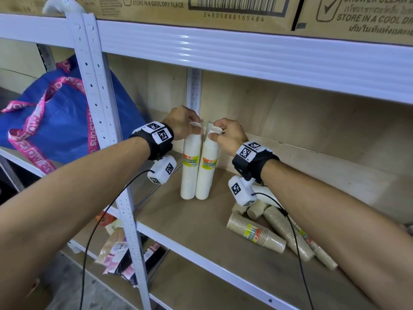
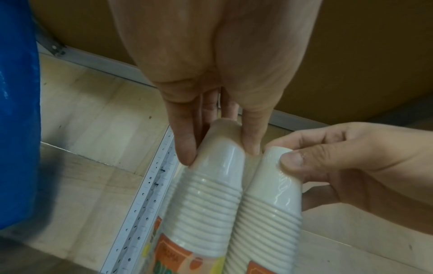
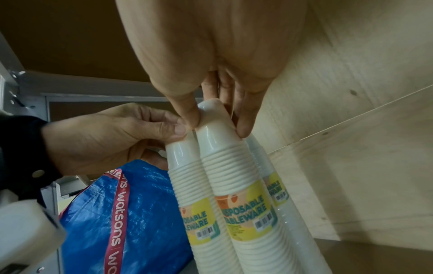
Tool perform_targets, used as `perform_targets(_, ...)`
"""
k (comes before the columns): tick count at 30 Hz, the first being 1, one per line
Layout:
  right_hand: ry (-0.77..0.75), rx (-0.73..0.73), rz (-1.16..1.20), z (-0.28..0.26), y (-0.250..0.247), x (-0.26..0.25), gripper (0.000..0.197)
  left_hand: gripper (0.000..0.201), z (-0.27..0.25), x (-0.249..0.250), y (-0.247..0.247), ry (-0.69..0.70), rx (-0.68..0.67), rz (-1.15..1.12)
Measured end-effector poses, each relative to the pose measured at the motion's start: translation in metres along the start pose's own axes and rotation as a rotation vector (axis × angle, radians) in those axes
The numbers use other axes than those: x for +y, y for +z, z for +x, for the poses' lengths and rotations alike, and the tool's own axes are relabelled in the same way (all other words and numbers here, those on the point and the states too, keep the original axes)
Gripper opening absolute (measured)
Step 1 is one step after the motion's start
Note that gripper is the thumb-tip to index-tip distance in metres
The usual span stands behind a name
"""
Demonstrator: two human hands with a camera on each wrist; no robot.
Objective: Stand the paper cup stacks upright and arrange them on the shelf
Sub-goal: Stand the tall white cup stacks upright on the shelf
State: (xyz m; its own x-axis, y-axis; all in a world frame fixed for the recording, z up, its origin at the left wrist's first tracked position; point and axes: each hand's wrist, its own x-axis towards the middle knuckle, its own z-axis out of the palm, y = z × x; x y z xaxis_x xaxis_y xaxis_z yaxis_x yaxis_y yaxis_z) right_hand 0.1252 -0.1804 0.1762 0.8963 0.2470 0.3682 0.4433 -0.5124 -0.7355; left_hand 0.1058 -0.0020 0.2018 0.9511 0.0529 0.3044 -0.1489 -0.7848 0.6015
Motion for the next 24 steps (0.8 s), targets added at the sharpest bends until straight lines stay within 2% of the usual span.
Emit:
perform_targets(7,0.002,0.003,-0.041,0.003,0.012,0.007,0.038,0.036,0.000,-0.012,0.006,-0.022,-0.008,0.020)
perform_targets(16,-0.004,-0.015,-0.065,0.007,0.018,0.003,0.038,0.037,0.000,-0.009,0.005,-0.033,-0.039,0.017)
perform_targets(24,0.027,-0.034,-0.122,0.013,-0.018,0.004,0.045,0.042,0.009,0.021,-0.017,0.008,-0.046,0.053)
